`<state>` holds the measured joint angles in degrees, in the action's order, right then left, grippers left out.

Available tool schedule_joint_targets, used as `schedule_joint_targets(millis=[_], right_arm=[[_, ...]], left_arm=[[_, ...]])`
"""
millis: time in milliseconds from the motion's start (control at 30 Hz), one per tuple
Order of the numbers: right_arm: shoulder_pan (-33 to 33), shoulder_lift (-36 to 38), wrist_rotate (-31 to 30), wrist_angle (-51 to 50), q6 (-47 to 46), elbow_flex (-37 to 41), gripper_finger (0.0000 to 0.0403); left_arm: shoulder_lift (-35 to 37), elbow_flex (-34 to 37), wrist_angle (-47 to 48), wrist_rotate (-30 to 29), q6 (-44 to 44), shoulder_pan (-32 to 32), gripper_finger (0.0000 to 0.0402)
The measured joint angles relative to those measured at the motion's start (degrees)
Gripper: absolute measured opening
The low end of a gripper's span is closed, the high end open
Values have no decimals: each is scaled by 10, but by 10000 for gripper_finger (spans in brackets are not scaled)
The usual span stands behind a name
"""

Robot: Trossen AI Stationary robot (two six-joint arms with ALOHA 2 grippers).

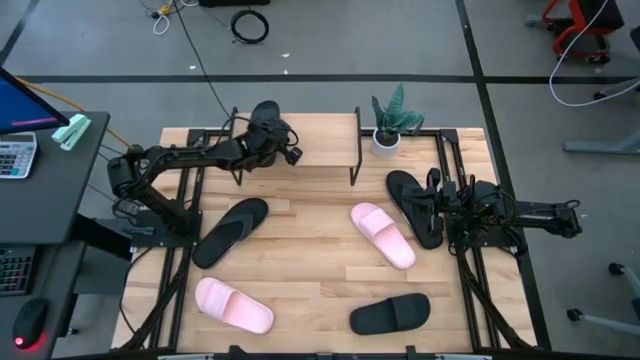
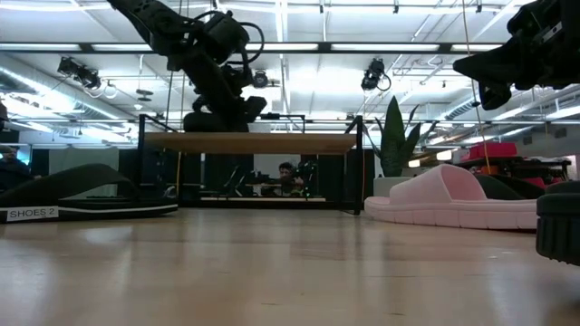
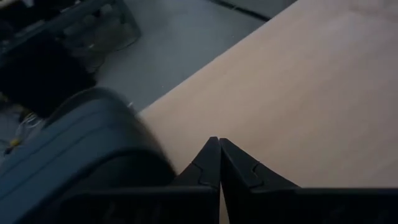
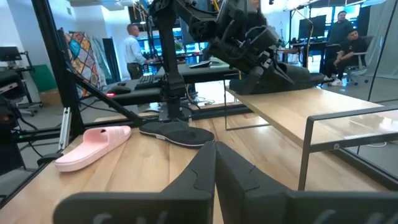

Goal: Pick and place slides into the shelf
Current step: Put the right black slipper on the shelf, then put the black slipper on the shelf

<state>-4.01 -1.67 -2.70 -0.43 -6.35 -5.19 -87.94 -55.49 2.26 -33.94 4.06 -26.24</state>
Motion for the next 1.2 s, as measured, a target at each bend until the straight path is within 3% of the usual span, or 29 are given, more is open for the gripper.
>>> schedule_joint_targets(millis=[233,700,933,1200], right_arm=[[0,0,0,0,0,0,14],[0,0,0,0,0,0,14],[0,0,0,0,0,0,14],[0,-1,0,-2,0,0,14]], left_arm=[[40,0,69,-10,28,-14,8],[79,1,95,-20,30,-12,4],[140,-3,89,-17,16,76,14],[229,-5,97,60,-21,263,10]])
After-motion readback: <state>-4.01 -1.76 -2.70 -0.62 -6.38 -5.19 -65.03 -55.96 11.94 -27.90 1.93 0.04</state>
